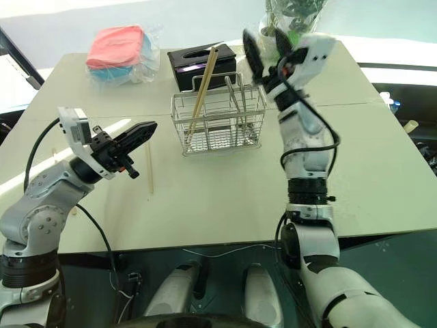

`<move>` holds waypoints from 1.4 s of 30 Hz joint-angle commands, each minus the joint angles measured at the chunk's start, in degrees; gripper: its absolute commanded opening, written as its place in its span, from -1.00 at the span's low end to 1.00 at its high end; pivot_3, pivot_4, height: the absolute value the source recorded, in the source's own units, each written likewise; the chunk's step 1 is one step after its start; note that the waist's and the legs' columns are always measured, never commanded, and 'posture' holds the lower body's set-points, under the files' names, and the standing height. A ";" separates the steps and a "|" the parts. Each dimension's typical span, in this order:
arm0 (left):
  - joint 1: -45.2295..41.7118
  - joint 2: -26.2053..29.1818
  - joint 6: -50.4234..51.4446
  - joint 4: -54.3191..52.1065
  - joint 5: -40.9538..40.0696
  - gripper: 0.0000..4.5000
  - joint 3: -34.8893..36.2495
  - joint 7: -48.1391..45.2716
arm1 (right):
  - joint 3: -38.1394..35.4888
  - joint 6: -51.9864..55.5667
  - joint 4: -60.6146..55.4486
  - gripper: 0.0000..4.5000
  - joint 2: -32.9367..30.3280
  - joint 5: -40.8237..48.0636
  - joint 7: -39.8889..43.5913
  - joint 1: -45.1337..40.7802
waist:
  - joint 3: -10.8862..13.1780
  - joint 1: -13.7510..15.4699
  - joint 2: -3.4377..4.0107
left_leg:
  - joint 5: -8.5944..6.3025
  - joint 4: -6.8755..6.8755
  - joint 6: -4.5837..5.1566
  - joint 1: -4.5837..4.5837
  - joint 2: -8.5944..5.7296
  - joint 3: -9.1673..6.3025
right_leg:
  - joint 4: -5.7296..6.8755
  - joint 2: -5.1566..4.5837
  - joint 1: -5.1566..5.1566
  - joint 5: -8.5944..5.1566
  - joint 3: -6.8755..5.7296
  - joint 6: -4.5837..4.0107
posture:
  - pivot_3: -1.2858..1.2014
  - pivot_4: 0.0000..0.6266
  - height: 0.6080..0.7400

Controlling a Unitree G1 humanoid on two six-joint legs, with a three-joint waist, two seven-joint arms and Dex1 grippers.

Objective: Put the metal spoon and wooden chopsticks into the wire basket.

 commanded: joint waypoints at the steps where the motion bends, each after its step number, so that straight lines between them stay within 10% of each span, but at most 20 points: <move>1: 0.53 -1.29 -4.17 1.59 5.14 -1.00 1.86 4.15 | -0.75 7.34 -11.86 -0.07 -4.27 3.14 -1.36 0.19 | 0.00 0.04 0.00 | 0.00 -0.01 0.00 -0.01 0.00 0.00 | 0.00 -0.01 -0.01 0.00 0.00 0.00 | 0.03 -0.52 1.00; 5: 1.13 -3.38 -6.64 3.96 9.76 -1.00 2.11 8.35 | -0.85 20.03 -22.42 -0.99 -12.59 8.78 0.58 4.25 | -0.01 0.33 -0.03 | -0.01 0.00 0.00 -0.03 -0.01 -0.01 | -0.05 -0.11 0.01 -0.09 0.00 -0.15 | 0.03 -0.52 1.00; 18: 0.38 -6.95 4.48 3.60 17.90 -1.00 2.72 27.49 | -2.35 49.58 -41.15 -0.99 -38.85 37.31 16.09 16.00 | 0.09 0.31 -0.24 | -0.04 0.08 0.05 -0.29 -0.01 -0.01 | -0.23 -0.28 0.00 -0.13 -0.13 -0.17 | 0.03 -0.52 1.00; 28: 3.10 -12.20 6.80 1.05 16.67 -1.00 1.29 28.75 | 0.95 47.97 -43.38 -0.99 -44.44 33.25 21.80 24.78 | 0.08 0.64 -0.31 | -0.11 0.15 0.00 -0.57 -0.01 0.00 | -0.74 -0.29 0.04 -0.09 -0.21 -0.16 | 0.03 -0.52 1.00; 31: 2.78 -13.88 7.12 0.30 16.74 -0.64 0.78 28.90 | 2.57 46.06 -43.46 -1.00 -43.87 30.36 22.26 25.42 | 0.08 1.17 -0.33 | -0.10 0.22 0.02 -0.62 -0.02 0.01 | -0.77 -0.28 0.02 -0.08 -0.22 -0.13 | 0.03 -0.52 1.00; 38: 0.70 -14.74 6.97 1.81 20.94 0.94 -1.94 30.86 | 4.48 44.37 -43.29 -1.00 -41.86 28.17 21.64 25.14 | 0.09 1.73 -0.37 | -0.09 0.27 0.03 -0.71 -0.01 0.00 | -0.76 -0.27 0.02 -0.07 -0.29 -0.13 | 0.03 -0.52 1.00; 42: -1.33 -15.01 7.03 3.90 23.77 0.94 -4.31 31.59 | 4.94 43.90 -43.08 -1.00 -41.27 27.27 21.46 25.39 | 0.10 1.71 -0.39 | -0.09 0.32 0.03 -0.75 -0.03 0.00 | -0.77 -0.26 0.01 -0.05 -0.31 -0.10 | 0.03 -0.52 1.00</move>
